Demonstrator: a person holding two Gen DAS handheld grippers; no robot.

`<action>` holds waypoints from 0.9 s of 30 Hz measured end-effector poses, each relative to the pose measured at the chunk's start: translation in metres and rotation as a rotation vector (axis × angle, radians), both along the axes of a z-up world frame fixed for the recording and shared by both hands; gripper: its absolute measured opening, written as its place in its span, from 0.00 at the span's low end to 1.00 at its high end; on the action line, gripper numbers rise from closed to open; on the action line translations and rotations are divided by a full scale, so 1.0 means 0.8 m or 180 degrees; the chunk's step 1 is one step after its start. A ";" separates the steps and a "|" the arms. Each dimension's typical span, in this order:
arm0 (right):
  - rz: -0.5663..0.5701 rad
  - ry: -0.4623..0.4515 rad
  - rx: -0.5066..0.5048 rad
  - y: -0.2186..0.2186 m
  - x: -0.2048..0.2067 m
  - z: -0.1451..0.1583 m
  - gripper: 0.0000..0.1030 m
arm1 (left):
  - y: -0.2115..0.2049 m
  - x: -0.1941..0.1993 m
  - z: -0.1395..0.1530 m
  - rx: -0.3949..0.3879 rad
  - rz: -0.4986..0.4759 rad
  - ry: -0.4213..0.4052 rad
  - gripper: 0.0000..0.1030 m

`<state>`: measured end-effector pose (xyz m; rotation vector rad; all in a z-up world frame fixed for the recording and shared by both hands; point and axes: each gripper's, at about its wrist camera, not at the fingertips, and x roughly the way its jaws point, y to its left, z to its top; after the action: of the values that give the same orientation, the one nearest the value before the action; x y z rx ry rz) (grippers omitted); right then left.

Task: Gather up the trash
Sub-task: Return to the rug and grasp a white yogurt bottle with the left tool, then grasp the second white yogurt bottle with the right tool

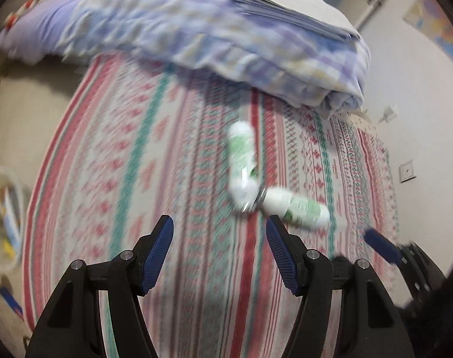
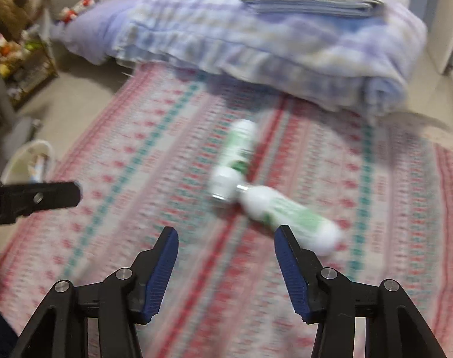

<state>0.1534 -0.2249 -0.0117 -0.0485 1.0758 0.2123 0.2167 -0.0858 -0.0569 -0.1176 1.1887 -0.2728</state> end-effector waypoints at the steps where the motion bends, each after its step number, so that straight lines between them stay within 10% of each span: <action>1: -0.0026 0.0016 -0.0062 -0.009 0.001 -0.003 0.57 | -0.013 0.011 -0.007 0.0052 -0.0057 0.0002 0.65; 11: -0.0350 0.0287 -0.0212 -0.076 0.020 -0.033 0.57 | -0.062 0.097 -0.085 0.0133 -0.0064 0.0244 0.62; 13: -0.0355 0.0322 -0.0261 -0.079 0.025 -0.039 0.58 | -0.060 0.100 -0.097 0.0095 -0.0064 0.0323 0.37; 27: 0.0226 0.0380 -0.0531 -0.033 0.059 -0.091 0.71 | 0.031 0.075 -0.088 0.0002 0.0059 0.0538 0.37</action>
<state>0.2008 -0.2512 -0.0849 -0.2264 1.2102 0.1910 0.2764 -0.0607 -0.1275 -0.1532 1.3549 -0.2498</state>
